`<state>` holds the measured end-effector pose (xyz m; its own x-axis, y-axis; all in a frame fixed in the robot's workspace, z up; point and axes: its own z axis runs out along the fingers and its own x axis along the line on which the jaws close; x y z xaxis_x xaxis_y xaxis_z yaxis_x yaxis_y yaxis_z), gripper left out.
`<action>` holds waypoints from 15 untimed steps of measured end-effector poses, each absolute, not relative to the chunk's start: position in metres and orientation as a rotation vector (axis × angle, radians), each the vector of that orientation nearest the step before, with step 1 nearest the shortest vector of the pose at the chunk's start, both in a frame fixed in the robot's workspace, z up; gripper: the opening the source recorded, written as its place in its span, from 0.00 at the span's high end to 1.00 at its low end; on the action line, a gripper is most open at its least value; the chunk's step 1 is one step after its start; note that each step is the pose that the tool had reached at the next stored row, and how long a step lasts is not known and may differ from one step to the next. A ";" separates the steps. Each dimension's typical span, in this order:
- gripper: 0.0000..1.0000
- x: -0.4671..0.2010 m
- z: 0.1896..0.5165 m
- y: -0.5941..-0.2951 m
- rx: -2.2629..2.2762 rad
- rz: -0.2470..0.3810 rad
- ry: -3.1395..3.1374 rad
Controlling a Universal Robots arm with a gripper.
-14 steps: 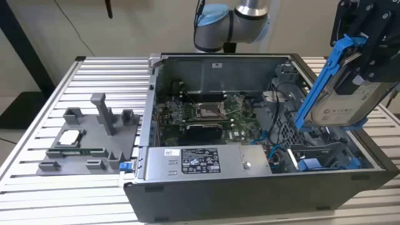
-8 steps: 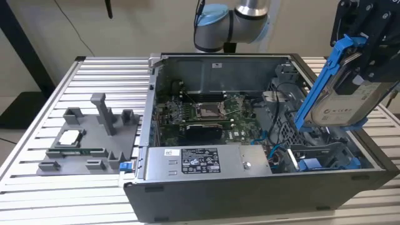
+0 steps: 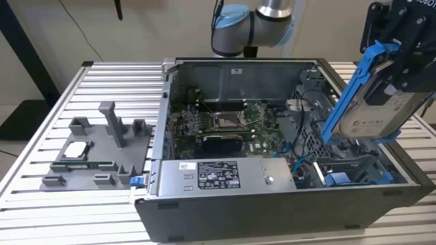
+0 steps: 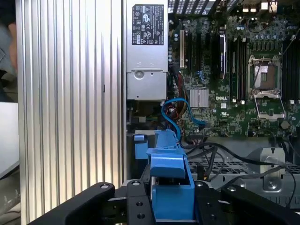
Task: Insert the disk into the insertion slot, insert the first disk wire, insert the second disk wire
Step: 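Insert the disk into the insertion slot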
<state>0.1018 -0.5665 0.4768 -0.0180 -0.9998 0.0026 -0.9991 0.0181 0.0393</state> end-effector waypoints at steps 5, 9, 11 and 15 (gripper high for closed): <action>0.67 0.103 0.472 -0.568 2.180 -0.041 -2.220; 0.67 0.104 0.469 -0.569 2.180 -0.041 -2.220; 0.67 0.104 0.467 -0.569 2.180 -0.041 -2.220; 0.67 0.104 0.464 -0.569 2.180 -0.041 -2.220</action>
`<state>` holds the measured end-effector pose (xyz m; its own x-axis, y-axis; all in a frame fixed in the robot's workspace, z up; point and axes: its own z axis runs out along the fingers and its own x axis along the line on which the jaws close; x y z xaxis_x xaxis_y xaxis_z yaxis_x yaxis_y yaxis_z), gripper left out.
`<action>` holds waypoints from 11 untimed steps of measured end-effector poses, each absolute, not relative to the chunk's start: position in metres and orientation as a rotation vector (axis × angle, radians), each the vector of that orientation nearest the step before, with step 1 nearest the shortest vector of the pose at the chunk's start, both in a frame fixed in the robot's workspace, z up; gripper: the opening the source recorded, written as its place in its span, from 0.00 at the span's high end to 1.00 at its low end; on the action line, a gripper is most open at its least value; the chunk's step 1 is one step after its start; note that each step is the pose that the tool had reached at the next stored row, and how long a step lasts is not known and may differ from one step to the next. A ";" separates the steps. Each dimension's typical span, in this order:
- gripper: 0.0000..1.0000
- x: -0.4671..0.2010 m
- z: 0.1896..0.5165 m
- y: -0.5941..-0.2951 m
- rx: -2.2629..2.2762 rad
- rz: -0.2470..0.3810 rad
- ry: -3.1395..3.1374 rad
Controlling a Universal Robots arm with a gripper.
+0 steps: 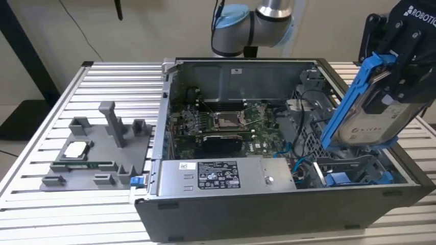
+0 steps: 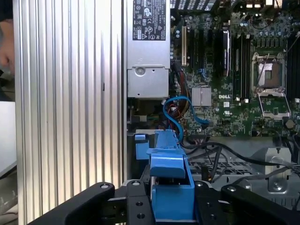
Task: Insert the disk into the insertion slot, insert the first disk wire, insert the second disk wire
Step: 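Insert the disk into the insertion slot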
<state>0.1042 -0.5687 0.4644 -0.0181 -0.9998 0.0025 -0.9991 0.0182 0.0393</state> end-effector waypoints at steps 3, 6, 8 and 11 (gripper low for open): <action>0.67 0.105 0.462 -0.569 2.180 -0.041 -2.220; 0.67 0.105 0.460 -0.569 2.180 -0.041 -2.220; 0.67 0.105 0.458 -0.569 2.180 -0.041 -2.220; 0.67 0.105 0.455 -0.569 2.180 -0.041 -2.220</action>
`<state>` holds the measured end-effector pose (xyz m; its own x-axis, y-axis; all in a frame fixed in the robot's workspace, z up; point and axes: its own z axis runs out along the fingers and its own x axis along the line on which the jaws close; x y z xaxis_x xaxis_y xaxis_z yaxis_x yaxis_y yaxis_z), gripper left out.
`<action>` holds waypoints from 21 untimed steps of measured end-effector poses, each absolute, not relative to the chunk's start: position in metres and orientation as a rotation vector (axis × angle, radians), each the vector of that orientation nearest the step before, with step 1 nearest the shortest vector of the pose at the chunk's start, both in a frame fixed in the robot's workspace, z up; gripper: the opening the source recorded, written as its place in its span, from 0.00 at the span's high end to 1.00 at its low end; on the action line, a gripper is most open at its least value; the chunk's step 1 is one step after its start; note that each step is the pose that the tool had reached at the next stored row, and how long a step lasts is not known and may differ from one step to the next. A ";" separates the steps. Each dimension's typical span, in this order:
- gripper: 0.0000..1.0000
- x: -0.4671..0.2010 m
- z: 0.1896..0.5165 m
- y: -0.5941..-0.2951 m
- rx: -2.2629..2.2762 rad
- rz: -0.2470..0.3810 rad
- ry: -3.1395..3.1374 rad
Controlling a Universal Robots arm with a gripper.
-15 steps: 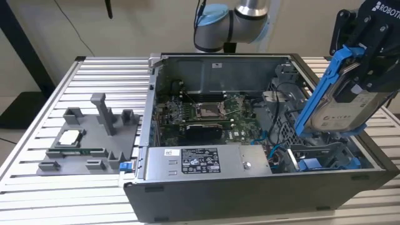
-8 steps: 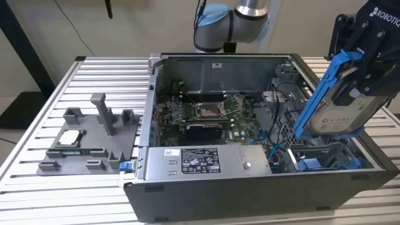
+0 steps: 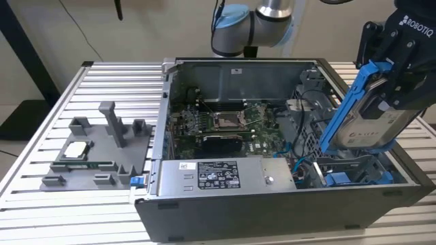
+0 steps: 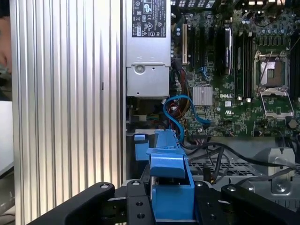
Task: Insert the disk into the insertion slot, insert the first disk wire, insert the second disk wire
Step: 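Insert the disk into the insertion slot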
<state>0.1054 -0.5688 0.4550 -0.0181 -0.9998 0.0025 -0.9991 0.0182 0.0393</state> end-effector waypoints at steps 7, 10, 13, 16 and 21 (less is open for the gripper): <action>0.67 0.106 0.448 -0.569 2.180 -0.041 -2.220; 0.67 0.107 0.446 -0.569 2.180 -0.041 -2.220; 0.67 0.107 0.444 -0.569 2.180 -0.041 -2.220; 0.67 0.107 0.442 -0.569 2.180 -0.041 -2.220; 0.67 0.107 0.441 -0.569 2.180 -0.041 -2.220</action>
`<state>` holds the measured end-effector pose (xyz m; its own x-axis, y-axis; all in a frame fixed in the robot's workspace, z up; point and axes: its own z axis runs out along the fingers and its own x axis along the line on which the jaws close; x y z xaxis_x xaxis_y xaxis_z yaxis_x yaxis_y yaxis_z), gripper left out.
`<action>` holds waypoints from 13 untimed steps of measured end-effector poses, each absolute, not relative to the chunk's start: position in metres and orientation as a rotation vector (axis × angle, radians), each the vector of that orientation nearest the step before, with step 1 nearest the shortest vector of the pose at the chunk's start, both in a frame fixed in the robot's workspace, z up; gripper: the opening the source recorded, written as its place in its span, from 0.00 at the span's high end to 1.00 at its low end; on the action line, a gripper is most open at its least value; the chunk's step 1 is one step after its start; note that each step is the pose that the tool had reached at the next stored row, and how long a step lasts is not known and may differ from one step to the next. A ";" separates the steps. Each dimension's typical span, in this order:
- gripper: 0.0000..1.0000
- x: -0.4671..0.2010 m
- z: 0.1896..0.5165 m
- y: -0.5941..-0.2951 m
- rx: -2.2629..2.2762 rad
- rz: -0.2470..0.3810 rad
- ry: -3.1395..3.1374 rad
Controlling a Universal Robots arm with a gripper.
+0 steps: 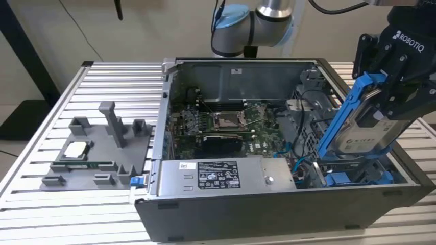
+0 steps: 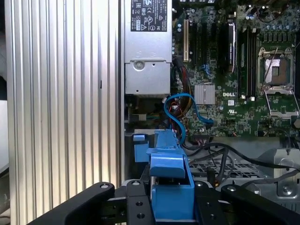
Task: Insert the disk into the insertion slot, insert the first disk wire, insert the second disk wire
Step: 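Insert the disk into the insertion slot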
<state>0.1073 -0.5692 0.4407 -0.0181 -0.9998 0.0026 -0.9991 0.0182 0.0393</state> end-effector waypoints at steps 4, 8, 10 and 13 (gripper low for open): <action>0.67 0.107 0.441 -0.569 2.180 -0.041 -2.220; 0.67 0.107 0.440 -0.569 2.180 -0.041 -2.220; 0.67 0.107 0.439 -0.569 2.180 -0.041 -2.221; 0.67 0.108 0.436 -0.569 2.180 -0.041 -2.220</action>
<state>0.1076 -0.5692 0.4363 -0.0181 -0.9998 0.0025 -0.9991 0.0182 0.0393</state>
